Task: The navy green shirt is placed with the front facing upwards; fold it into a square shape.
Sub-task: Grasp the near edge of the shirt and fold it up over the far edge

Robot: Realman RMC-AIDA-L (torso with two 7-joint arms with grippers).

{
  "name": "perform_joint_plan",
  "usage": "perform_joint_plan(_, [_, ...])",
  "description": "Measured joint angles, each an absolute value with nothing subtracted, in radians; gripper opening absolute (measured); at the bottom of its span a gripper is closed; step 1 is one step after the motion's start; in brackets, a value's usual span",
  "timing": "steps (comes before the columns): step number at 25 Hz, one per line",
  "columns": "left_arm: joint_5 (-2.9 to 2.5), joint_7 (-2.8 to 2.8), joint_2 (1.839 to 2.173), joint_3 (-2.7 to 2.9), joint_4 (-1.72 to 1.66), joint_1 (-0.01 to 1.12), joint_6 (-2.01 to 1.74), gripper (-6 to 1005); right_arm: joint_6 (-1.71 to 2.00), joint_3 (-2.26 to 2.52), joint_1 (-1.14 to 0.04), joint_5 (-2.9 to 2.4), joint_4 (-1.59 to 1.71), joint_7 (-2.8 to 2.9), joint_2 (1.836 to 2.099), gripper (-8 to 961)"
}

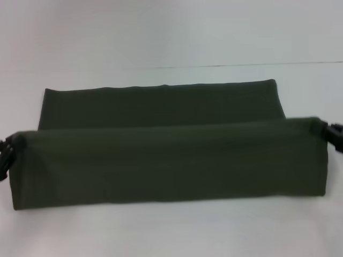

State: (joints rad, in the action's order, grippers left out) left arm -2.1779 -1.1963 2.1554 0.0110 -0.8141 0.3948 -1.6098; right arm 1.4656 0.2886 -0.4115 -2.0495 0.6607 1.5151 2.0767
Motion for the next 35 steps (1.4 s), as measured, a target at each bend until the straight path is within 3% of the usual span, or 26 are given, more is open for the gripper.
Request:
perform_joint_plan(8, [-2.159, -1.210, 2.162, 0.016, -0.773, 0.483, -1.435, 180, 1.288, 0.341, -0.533, -2.050, 0.649, 1.552, 2.062, 46])
perform_joint_plan(35, [-1.959, -1.194, 2.165, 0.365, -0.587, 0.717, -0.726, 209, 0.646, 0.500, -0.800, -2.042, 0.447, 1.503, 2.086, 50])
